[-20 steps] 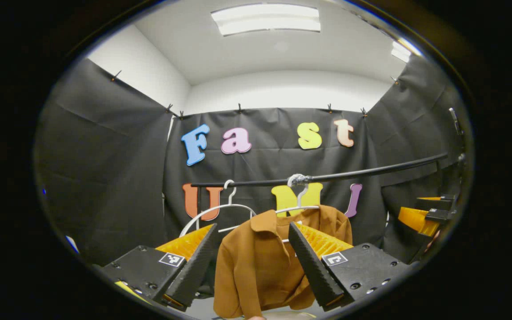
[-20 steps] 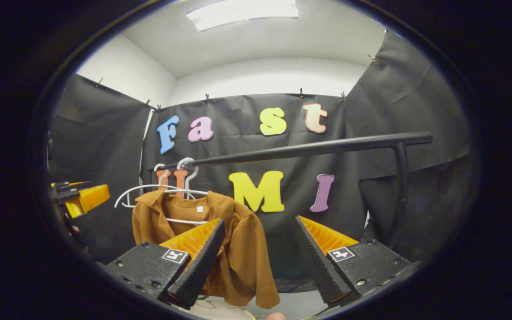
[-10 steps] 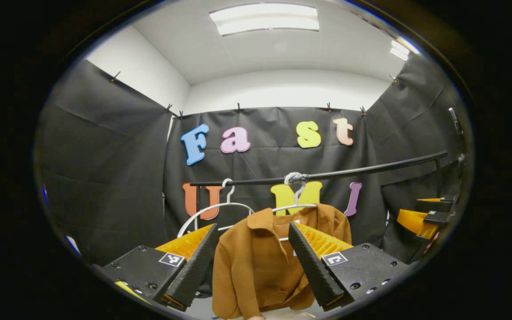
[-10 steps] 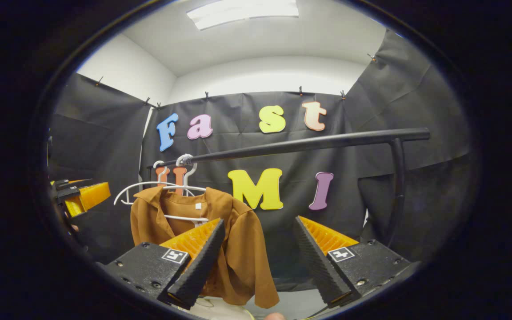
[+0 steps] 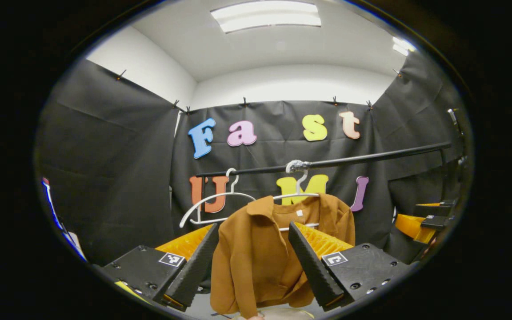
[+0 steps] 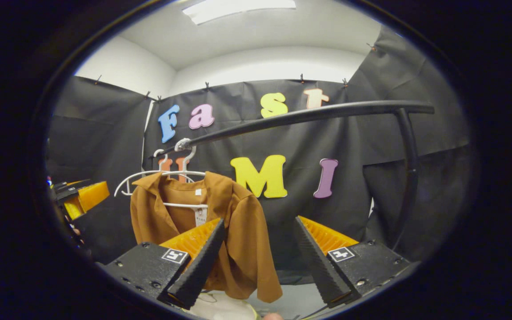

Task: Grasp the clothes on the hanger with both hands and then place them into the laundry hamper below.

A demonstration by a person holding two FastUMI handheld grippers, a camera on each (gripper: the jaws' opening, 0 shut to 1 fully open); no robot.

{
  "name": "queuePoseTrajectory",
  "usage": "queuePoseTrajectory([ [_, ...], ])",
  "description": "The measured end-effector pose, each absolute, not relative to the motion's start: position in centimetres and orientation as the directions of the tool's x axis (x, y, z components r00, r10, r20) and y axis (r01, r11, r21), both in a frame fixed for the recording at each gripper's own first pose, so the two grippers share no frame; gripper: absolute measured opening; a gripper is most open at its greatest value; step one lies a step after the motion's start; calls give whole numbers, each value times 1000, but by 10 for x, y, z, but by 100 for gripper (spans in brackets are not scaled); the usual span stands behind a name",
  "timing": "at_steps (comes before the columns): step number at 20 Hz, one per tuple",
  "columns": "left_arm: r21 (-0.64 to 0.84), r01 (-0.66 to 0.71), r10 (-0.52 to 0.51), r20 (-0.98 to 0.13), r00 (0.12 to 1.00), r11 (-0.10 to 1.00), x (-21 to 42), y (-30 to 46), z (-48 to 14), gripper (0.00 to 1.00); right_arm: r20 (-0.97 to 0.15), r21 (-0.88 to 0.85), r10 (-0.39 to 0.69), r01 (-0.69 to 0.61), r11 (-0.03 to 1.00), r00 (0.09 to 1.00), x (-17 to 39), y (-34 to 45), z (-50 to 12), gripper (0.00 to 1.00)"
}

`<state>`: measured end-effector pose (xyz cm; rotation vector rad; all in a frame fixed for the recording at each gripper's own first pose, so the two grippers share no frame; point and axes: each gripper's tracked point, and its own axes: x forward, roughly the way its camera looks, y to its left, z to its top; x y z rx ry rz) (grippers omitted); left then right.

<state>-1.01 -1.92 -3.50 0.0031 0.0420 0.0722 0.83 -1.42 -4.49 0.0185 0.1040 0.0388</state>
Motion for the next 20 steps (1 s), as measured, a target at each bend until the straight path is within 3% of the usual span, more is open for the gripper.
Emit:
queuePoseTrajectory([
  [9,22,-148,150,-141,979,989,6,-42,-102,100,-230,38,161,-157,987,960,40,1,-110,99],
  [13,-35,-121,112,-187,976,992,30,-56,-121,97,-278,56,218,-211,976,936,60,27,-131,99],
  [16,-80,-96,78,-198,977,992,58,-59,-130,100,-289,81,244,-230,970,926,75,51,-139,99],
  [20,-135,-83,50,-227,973,987,96,-52,-144,100,-303,107,231,-208,972,925,104,71,-143,100],
])
